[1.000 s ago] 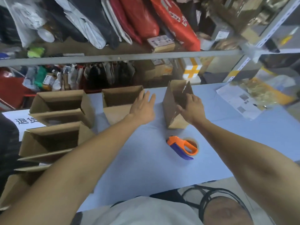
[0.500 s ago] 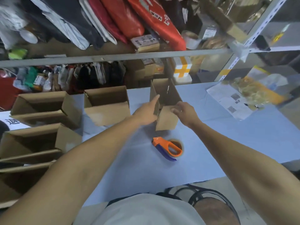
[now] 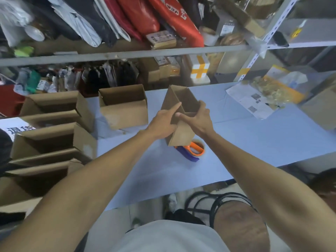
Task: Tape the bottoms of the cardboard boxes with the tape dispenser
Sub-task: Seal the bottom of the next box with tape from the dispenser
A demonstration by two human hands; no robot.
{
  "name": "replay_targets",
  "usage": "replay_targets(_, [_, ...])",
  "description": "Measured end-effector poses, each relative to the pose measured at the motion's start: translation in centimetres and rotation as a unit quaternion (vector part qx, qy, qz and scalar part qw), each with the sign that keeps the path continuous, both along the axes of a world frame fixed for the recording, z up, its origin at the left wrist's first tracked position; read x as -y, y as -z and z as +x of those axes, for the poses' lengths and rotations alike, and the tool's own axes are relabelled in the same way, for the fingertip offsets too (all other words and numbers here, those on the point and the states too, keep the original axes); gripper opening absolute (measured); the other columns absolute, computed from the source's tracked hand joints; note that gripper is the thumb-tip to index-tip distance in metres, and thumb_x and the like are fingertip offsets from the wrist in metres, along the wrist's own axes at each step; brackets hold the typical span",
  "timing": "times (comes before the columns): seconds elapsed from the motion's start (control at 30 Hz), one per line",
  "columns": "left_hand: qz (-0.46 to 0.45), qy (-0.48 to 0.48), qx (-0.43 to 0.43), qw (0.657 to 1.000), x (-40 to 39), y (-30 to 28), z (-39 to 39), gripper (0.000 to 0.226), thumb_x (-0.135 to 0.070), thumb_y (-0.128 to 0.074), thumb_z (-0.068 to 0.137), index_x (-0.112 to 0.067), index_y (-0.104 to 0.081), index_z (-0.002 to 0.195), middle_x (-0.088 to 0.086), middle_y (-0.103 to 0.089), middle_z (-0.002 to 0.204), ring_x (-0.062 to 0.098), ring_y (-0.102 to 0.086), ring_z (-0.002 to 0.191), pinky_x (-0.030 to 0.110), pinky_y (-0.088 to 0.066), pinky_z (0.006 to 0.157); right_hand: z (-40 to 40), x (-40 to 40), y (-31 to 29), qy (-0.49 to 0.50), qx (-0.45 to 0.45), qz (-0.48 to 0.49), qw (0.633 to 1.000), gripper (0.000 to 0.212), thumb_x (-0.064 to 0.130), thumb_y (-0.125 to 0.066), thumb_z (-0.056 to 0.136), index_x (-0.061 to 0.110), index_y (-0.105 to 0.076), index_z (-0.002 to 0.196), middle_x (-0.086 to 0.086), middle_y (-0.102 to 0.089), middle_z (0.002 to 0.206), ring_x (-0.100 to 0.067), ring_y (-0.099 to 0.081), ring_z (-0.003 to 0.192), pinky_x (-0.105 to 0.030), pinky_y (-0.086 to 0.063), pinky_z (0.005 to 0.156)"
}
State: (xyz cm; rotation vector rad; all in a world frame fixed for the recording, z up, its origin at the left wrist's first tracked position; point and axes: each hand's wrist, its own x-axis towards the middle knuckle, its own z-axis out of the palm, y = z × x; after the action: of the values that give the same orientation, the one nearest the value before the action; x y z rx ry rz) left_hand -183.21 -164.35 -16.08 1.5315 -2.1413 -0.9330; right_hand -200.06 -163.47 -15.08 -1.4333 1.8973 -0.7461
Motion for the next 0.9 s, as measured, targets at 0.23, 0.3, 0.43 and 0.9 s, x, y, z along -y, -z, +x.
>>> replay_targets(0.23, [0.010, -0.035, -0.030, 0.999, -6.0, 0.2, 4.5, 0.086, -0.016, -0.063, 0.089, -0.038, -0.012, 0.154, 0.009, -0.033, 0.151, 0.028, -0.036, 0.135, 0.041, -0.039, 0.108, 3.3, -3.9, -0.3, 0.001, -0.033, -0.042, 0.999, 0.102, 0.069, -0.068, 0.068, 0.029, -0.022, 0.149, -0.007, -0.048, 0.135, -0.026, -0.054, 0.116, -0.040, -0.052, 0.091])
replay_targets(0.3, [-0.017, -0.051, 0.004, 0.999, -7.1, 0.2, 6.0, 0.089, -0.028, -0.069, 0.086, -0.037, -0.011, 0.154, 0.008, -0.023, 0.157, 0.033, -0.020, 0.143, 0.044, -0.027, 0.115, 4.3, -4.7, -0.4, -0.021, 0.011, -0.041, 0.999, 0.098, 0.067, -0.065, 0.070, 0.027, -0.022, 0.149, -0.003, -0.056, 0.126, -0.024, -0.055, 0.112, -0.038, -0.050, 0.090])
replay_targets(0.43, [0.034, -0.079, 0.055, 0.995, -9.2, 0.6, 9.3, 0.100, -0.051, -0.074, 0.078, -0.053, -0.004, 0.149, 0.005, 0.005, 0.164, 0.037, 0.002, 0.148, 0.057, -0.020, 0.114, 6.2, -6.3, 0.3, -0.069, 0.072, 0.039, 0.994, 0.092, 0.068, -0.062, 0.073, 0.035, -0.020, 0.148, 0.010, -0.060, 0.110, -0.023, -0.057, 0.110, -0.038, -0.049, 0.094])
replay_targets(0.9, [0.169, -0.144, 0.222, 0.950, -13.7, 8.0, 12.2, 0.099, -0.080, -0.058, 0.068, -0.058, -0.003, 0.147, 0.003, 0.023, 0.161, 0.050, 0.027, 0.139, 0.067, 0.002, 0.112, 10.2, -11.4, 8.2, -0.103, 0.223, 0.310, 0.918, 0.116, 0.020, -0.075, 0.085, 0.027, 0.018, 0.153, 0.001, -0.040, 0.134, -0.024, -0.053, 0.115, -0.042, -0.052, 0.095])
